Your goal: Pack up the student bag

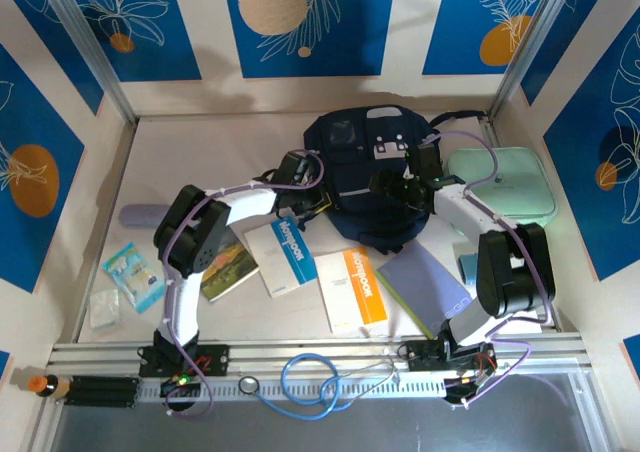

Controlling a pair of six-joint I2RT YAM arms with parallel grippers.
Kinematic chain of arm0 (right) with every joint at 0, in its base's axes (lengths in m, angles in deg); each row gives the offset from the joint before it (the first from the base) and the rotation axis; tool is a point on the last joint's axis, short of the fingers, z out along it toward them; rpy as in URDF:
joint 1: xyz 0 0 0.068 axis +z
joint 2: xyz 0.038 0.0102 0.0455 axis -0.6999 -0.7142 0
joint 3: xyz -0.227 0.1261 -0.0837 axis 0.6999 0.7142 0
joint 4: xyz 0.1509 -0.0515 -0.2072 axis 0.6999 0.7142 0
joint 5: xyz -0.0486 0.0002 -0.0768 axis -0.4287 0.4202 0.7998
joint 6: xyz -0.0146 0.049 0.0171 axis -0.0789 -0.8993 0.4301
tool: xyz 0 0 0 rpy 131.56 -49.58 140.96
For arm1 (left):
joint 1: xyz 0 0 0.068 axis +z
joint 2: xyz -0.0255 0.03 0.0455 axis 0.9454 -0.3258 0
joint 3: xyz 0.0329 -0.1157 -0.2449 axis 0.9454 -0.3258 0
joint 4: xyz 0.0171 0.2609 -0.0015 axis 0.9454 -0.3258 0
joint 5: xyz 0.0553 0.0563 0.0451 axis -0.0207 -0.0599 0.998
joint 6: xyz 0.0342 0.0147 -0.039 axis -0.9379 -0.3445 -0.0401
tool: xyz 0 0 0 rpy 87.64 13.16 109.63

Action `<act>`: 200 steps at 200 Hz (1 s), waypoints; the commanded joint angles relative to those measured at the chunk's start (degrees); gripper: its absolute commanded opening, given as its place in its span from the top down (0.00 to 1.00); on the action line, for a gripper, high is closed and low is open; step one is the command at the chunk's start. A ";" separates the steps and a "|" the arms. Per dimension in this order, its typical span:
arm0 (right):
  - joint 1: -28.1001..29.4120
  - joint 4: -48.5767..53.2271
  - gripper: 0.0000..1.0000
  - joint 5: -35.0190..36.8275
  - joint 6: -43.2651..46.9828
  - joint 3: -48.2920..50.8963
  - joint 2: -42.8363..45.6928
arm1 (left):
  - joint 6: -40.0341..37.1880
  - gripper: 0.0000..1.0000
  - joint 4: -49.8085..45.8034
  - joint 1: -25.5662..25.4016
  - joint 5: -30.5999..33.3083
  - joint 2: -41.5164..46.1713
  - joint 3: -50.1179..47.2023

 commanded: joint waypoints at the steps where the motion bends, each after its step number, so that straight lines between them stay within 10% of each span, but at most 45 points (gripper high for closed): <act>1: -1.56 -1.17 0.01 0.54 1.94 1.78 3.78 | -14.80 0.97 -10.78 0.51 3.46 8.55 5.42; 111: -4.27 -4.65 0.00 -8.03 -6.53 3.66 1.71 | -37.46 0.96 -27.00 19.04 3.70 8.13 17.17; 158: -2.06 -4.19 0.11 -10.97 -9.04 -0.66 -3.74 | -39.05 0.61 -30.80 20.55 12.02 3.46 23.80; 200: -2.04 -5.50 0.24 -11.85 -11.54 -6.39 -10.20 | -29.77 0.39 -24.96 18.50 10.33 16.33 8.31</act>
